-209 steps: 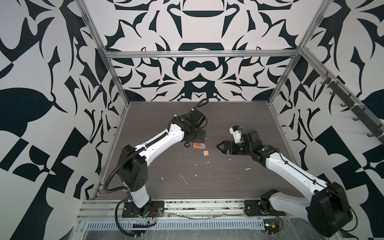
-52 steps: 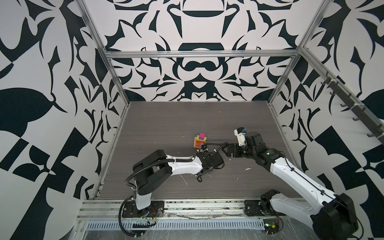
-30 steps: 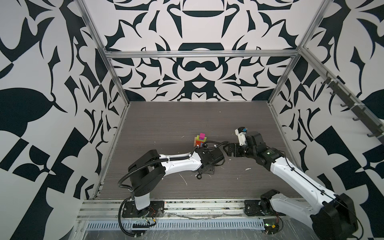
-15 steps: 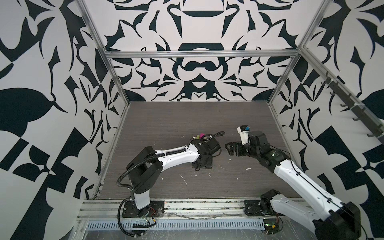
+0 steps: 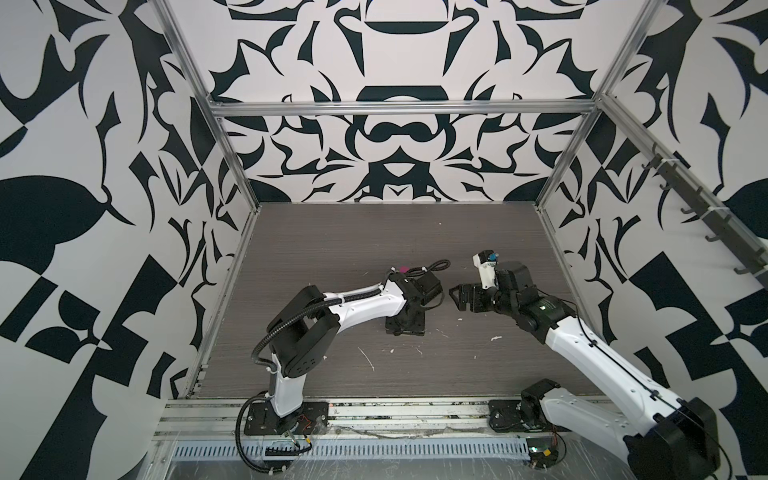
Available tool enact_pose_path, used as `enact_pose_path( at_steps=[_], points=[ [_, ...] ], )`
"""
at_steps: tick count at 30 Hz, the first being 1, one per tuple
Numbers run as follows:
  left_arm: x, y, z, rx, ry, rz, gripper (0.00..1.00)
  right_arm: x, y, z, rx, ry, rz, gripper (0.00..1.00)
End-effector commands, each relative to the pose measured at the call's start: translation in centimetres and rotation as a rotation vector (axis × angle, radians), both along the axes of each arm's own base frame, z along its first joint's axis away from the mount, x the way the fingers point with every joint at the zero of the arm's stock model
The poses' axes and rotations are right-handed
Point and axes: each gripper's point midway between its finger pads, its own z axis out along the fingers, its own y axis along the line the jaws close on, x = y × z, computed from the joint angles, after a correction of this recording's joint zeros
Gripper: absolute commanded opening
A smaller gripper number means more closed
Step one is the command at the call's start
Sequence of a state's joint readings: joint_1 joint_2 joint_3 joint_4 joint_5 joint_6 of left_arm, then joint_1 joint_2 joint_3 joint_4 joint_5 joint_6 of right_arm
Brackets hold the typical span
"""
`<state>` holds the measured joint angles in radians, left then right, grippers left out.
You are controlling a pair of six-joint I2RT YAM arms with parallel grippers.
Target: Build the wood block tower
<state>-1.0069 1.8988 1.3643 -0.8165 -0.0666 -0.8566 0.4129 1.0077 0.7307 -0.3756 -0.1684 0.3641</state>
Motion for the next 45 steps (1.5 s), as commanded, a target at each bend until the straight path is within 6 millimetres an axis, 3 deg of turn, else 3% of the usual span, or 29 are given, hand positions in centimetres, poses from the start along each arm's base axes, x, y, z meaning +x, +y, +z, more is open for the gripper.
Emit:
enact_pose_path(
  at_steps=[1, 34, 45],
  points=[
    [0.1, 0.6, -0.3, 0.050, 0.021, 0.018, 0.58, 0.6, 0.3, 1.3, 0.028, -0.037, -0.003, 0.97],
    [0.9, 1.5, -3.3, 0.116, 0.044, 0.055, 0.46, 0.6, 0.8, 1.0, 0.044, -0.018, 0.010, 0.96],
    [1.0, 1.6, -3.5, 0.121, 0.037, 0.054, 0.39, 0.5, 0.7, 0.9, 0.044, -0.014, 0.010, 0.96]
  ],
)
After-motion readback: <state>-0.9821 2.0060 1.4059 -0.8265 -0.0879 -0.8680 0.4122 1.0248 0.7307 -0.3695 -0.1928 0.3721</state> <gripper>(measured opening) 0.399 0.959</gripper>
